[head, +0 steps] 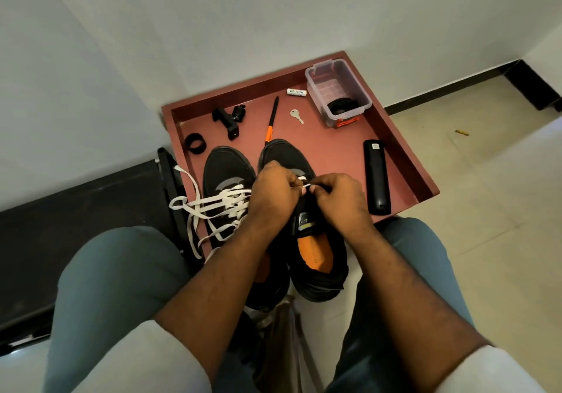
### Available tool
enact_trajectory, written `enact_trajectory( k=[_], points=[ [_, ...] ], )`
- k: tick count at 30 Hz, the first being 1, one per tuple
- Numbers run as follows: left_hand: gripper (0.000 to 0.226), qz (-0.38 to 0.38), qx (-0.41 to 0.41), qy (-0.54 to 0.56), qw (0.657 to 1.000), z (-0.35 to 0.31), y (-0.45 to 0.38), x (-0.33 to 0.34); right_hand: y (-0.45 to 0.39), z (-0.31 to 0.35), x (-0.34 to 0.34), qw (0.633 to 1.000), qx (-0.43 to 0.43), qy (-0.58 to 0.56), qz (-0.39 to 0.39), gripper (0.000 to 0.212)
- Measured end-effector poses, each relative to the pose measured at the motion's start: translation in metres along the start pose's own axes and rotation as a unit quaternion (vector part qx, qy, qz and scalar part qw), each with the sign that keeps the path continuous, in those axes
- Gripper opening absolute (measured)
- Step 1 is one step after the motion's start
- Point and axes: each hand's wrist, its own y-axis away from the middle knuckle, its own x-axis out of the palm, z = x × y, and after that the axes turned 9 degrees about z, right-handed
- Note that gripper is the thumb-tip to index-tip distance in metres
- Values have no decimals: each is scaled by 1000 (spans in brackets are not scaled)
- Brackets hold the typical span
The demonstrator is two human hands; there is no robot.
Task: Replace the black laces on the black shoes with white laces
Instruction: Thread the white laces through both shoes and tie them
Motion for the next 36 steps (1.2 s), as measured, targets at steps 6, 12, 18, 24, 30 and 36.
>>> enact_trajectory(
  k=[6,12,18,24,30,36],
  points=[
    [15,-12,-11,-37,999,0,-4,4,-17,-14,1,991,49,-123,24,10],
    [13,-28,2,-46,999,-5,-5,13,-17,-20,-5,981,48,-186,35,14],
    [16,-12,18,-100,995,-14,-3,14,-15,-18,-2,983,24,-175,54,18],
    [17,-50,19,-102,993,-11,-1,18,-12,-13,1,988,27,-148,33,16],
    [19,-69,6,-120,990,-5,4,21,-19,-10,4,966,31,-250,52,13],
    [18,-79,-12,-153,985,4,9,16,-27,-31,-60,933,95,-311,-154,16]
  ],
)
